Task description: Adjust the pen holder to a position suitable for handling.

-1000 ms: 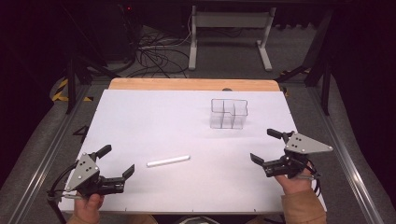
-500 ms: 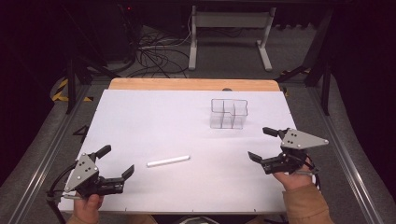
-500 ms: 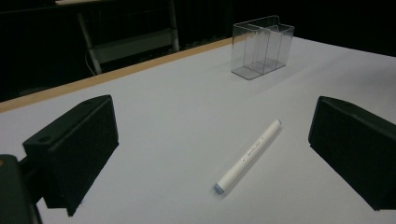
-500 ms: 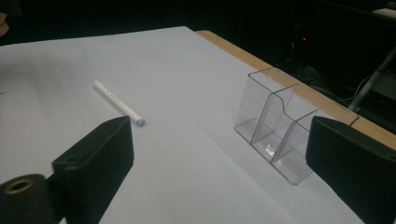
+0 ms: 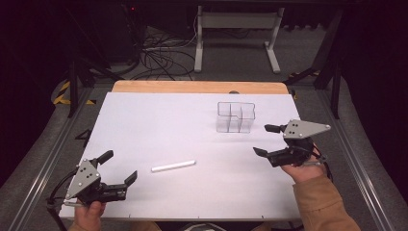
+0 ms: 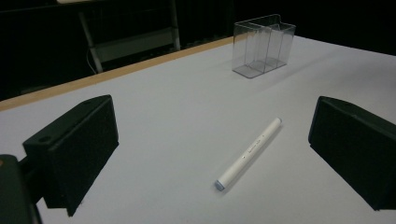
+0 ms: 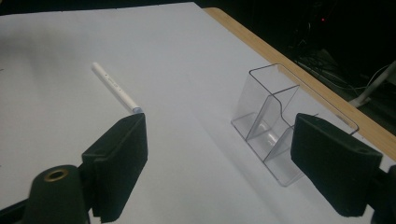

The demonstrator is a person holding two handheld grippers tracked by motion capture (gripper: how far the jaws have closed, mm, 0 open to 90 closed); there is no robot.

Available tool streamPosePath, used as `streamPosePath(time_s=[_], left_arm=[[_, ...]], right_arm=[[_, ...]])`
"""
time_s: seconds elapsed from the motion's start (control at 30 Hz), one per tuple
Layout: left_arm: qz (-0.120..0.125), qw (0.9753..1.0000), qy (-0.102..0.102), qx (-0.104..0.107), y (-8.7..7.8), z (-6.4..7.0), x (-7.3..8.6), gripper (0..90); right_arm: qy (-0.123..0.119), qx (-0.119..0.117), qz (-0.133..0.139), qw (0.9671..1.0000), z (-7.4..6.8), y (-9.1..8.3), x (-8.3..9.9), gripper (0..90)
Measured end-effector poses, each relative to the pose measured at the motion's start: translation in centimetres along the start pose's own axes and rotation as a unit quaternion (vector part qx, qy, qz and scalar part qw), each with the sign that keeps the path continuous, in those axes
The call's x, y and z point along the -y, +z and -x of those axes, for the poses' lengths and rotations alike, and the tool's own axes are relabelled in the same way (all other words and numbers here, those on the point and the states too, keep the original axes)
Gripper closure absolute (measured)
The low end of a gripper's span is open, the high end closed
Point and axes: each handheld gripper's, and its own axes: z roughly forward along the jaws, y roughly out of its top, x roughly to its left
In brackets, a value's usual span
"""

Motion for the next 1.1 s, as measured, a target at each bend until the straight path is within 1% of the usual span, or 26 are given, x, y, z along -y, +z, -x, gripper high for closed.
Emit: streamPosePath(time_s=[0.17,0.27,0.4,0.43,0.47,0.6,0.63,0.73,0.8,0.83,0.93,1.0,1.03,1.1], left_arm=[[-0.001,1.0,0.0,0.0,0.0,-0.1,0.0,2.3],[-0.001,1.0,0.0,0.0,0.0,-0.1,0.0,2.3],[-0.001,1.0,-0.001,0.0,0.1,-0.1,0.0,2.3],[0.0,1.0,-0.001,-0.001,0.1,-0.1,0.0,2.3],[0.0,1.0,0.0,-0.001,0.1,-0.1,0.0,2.3],[-0.002,1.0,-0.003,0.0,0.1,-0.2,0.0,2.3],[-0.002,1.0,0.002,0.0,0.1,-0.2,0.0,2.3],[-0.002,1.0,0.001,0.002,0.2,-0.2,0.0,2.3],[-0.002,1.0,0.002,0.004,0.2,-0.2,0.0,2.3],[-0.002,1.0,0.002,0.004,0.2,-0.2,0.0,2.3],[-0.002,1.0,0.0,0.005,0.2,-0.2,0.0,2.3],[-0.001,1.0,-0.001,0.005,0.2,-0.2,0.0,2.4],[-0.001,1.0,-0.001,0.006,0.1,-0.2,0.0,2.3],[-0.001,1.0,-0.001,0.006,0.2,-0.2,0.0,2.3]], right_arm=[[-0.01,-0.005,-0.013,0.9998,0.6,0.7,-0.8,20.0],[-0.014,-0.009,-0.022,0.9996,1.1,1.3,-1.5,21.1],[-0.016,-0.013,-0.029,0.9994,1.5,1.9,-1.8,22.3],[-0.015,-0.014,-0.034,0.9992,1.9,2.3,-1.9,23.4],[-0.015,-0.014,-0.034,0.9992,1.9,2.3,-1.9,23.4],[-0.017,-0.013,-0.048,0.9986,2.5,3.0,-2.2,24.7],[-0.018,-0.013,-0.05,0.9985,2.7,3.2,-2.3,25.0],[-0.02,-0.011,-0.056,0.9982,2.9,3.4,-2.6,25.5],[-0.025,-0.011,-0.058,0.998,3.0,3.4,-2.7,25.8],[-0.022,-0.01,-0.058,0.998,3.1,3.5,-2.8,25.9],[-0.03,-0.005,-0.063,0.9975,3.3,3.7,-3.0,26.4],[-0.03,-0.005,-0.063,0.9976,3.5,3.7,-3.1,26.4],[-0.032,-0.007,-0.062,0.9975,3.7,3.6,-3.1,26.4],[-0.031,-0.018,-0.053,0.9979,3.8,3.5,-3.0,26.4]])
